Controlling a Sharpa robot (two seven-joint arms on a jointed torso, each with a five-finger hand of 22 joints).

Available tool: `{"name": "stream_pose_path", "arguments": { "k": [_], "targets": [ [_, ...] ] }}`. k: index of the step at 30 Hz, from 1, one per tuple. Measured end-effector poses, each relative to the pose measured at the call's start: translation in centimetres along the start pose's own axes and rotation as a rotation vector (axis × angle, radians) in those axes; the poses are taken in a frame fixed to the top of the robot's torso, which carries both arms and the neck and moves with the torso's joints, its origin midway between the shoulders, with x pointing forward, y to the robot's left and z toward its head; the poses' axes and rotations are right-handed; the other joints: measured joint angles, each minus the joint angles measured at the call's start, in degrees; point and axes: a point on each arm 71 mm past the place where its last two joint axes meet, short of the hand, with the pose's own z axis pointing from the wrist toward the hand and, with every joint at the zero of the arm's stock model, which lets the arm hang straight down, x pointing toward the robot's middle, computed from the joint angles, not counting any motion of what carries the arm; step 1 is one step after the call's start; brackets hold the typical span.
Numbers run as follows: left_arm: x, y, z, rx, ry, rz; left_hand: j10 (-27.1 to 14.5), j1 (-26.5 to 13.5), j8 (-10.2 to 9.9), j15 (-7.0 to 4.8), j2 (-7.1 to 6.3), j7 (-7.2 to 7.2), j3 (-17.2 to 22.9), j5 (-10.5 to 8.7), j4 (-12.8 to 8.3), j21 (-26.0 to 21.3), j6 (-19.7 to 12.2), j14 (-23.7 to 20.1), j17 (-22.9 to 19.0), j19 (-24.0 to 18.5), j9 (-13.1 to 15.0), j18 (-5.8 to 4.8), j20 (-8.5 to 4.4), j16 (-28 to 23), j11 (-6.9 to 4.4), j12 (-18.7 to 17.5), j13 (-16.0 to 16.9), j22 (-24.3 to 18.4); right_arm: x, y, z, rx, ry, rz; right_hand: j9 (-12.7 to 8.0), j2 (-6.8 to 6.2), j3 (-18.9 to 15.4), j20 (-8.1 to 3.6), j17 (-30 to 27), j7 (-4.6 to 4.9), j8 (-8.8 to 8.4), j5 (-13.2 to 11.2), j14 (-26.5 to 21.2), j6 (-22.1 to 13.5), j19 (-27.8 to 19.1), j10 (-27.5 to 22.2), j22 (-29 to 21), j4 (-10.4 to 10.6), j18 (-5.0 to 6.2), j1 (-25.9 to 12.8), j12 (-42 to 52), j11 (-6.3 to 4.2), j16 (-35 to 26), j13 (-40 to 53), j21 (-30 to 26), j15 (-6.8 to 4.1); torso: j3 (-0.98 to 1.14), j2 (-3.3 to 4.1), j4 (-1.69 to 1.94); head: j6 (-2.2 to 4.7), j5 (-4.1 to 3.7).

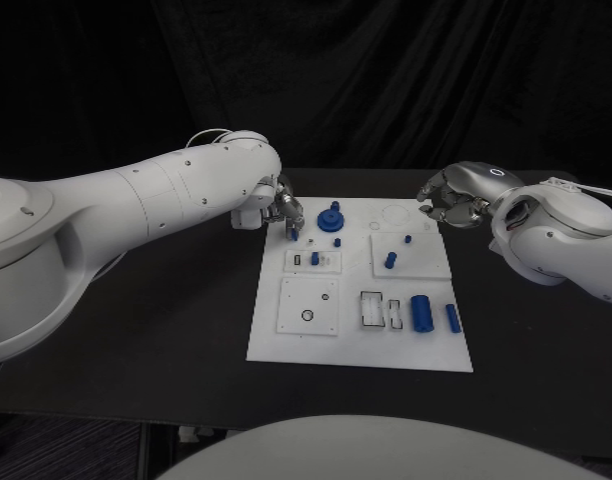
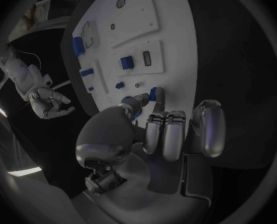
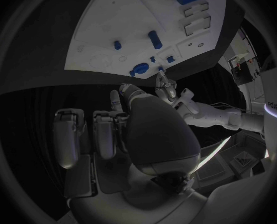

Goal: Assemble the parts on the task board

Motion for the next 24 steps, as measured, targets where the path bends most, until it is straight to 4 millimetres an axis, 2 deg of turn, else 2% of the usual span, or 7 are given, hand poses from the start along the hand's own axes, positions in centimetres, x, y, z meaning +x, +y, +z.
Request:
{"name": "stream_pose_path", "arguments": {
  "k": [3, 16, 24],
  "targets": [
    [0.2, 0.1, -0.1, 0.000, -0.009, -0.004, -0.12, -0.76, 0.01, -0.52, -0.47, -0.34, 0.93, -0.01, -0.03, 0.20, 0.91, -0.10, 0.00, 0.21, 0.00, 0.00, -0.21, 0.00, -0.28, 0.00, 0.00, 0.00, 0.0, -0.1, 0.0, 0.002, 0.000, 0.000, 0.00, 0.00, 0.00, 0.00, 0.00, 0.00, 0.00, 0.00, 0.00, 0.00, 0.00, 0.00, 0.00, 0.00, 0.00, 0.00, 0.00, 0.00, 0.00, 0.00, 0.00, 0.00, 0.00, -0.02, 0.00, 0.00, -0.03],
    [1.5, 1.2, -1.4, 0.002, -0.041, -0.026, 0.10, -1.64, 0.24, -0.92, -0.91, -0.41, 3.05, 0.07, -0.10, 0.44, 2.42, -0.10, -0.01, 0.83, -0.01, 0.01, -0.83, 0.00, -0.89, 0.00, 0.00, 0.00, 0.0, -0.4, -0.1, 0.012, 0.000, -0.002, 0.01, 0.00, 0.00, 0.00, 0.00, 0.00, 0.00, 0.00, 0.00, 0.00, 0.00, 0.00, -0.01, 0.00, 0.00, 0.00, 0.00, 0.00, 0.00, 0.00, 0.00, 0.00, 0.05, -0.23, 0.00, 0.00, 0.43],
    [2.0, 1.5, -2.9, 0.026, -0.056, -0.028, 0.09, -1.95, 0.23, -1.12, -1.21, -0.61, 3.37, 0.23, -0.09, 0.43, 2.63, 0.10, -0.01, 0.83, -0.01, 0.00, -0.83, 0.00, -0.89, 0.00, 0.00, 0.00, -0.1, -0.6, -0.1, 0.017, -0.001, -0.004, 0.01, 0.00, 0.00, 0.00, 0.00, 0.00, 0.00, 0.00, 0.00, 0.00, 0.00, 0.00, -0.02, 0.00, 0.00, 0.00, 0.00, 0.00, 0.00, 0.00, 0.00, 0.00, 0.24, -0.48, 0.07, 0.00, 0.70]
  ]
}}
